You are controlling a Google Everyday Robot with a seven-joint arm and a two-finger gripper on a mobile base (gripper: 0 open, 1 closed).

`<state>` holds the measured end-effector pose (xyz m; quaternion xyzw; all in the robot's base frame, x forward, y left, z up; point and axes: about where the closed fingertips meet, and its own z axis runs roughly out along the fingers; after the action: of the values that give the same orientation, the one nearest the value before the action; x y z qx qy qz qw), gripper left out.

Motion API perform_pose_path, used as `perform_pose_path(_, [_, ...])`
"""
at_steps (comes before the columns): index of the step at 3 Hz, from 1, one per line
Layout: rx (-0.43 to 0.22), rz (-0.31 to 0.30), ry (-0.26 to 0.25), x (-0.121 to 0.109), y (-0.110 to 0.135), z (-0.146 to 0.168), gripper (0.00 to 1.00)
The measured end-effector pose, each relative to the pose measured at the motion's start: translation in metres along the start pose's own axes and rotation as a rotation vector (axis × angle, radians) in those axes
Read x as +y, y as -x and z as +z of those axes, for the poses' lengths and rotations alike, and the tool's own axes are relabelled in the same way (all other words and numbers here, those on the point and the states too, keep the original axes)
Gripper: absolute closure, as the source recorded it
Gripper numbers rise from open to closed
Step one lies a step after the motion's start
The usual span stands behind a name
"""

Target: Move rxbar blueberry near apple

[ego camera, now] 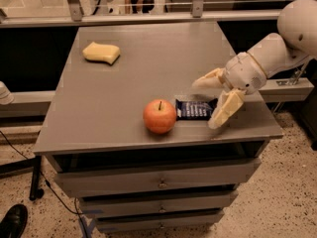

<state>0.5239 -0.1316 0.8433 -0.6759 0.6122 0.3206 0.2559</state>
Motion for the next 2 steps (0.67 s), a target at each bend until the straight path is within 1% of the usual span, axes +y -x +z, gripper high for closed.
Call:
perform_pose_path(1, [0.0,0.009,-0.008,0.0,-0.002,-0.003,0.0])
perform_pose_path(2, [0.0,0.041,-0.104,-0.006,-0.012,-0.036,0.0])
